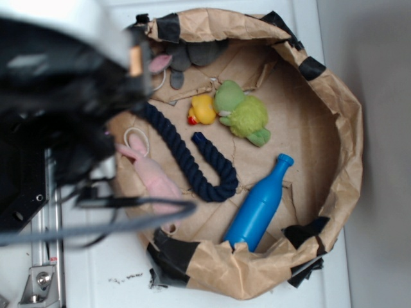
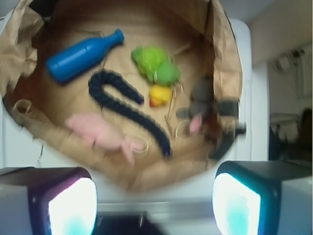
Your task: Grab the green animal.
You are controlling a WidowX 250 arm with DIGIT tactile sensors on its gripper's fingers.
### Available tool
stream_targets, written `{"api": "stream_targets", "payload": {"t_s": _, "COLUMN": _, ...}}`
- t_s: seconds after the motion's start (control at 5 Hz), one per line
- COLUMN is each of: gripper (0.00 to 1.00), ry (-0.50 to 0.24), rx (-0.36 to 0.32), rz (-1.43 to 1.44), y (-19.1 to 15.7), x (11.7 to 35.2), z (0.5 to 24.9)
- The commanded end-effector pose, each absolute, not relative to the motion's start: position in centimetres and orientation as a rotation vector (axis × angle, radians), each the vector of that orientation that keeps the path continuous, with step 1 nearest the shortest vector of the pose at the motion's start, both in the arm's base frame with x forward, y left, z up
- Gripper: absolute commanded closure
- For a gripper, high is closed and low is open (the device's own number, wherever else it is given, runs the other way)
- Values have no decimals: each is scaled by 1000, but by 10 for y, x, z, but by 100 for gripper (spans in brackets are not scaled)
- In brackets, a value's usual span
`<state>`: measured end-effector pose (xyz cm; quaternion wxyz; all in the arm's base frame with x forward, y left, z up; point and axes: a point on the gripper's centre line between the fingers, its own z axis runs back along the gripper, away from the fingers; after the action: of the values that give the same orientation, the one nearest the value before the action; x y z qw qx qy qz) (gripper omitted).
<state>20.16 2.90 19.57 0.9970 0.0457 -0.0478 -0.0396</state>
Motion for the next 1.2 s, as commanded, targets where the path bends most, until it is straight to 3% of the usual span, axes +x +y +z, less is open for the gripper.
{"api": "stream_targets", "payload": {"t_s": 0.0, "gripper": 0, "ry": -211, "rx": 51, "rz": -309, "y": 31, "x": 265, "z": 120}}
{"api": "stream_targets", "payload": {"t_s": 0.2, "gripper": 0, "ry": -184, "rx": 53, "rz": -466, "y": 20, "x": 281, "z": 76}}
{"api": "stream_targets", "payload": {"t_s": 0.4, "gripper": 0, "ry": -99, "rx": 152, "rz": -622, "y": 17, "x": 272, "z": 47}}
{"api": "stream_targets", "payload": {"t_s": 0.6, "gripper": 0, "ry": -25, "rx": 234, "rz": -713, "y": 34, "x": 287, "z": 28}}
{"api": "stream_targets", "payload": {"t_s": 0.8, "gripper": 96, "ry": 2, "rx": 199, "rz": -743, "y": 42, "x": 304, "z": 23}}
{"api": "stream_targets", "payload": {"t_s": 1.0, "gripper": 100, "ry": 4, "rx": 210, "rz": -740, "y": 41, "x": 304, "z": 23}}
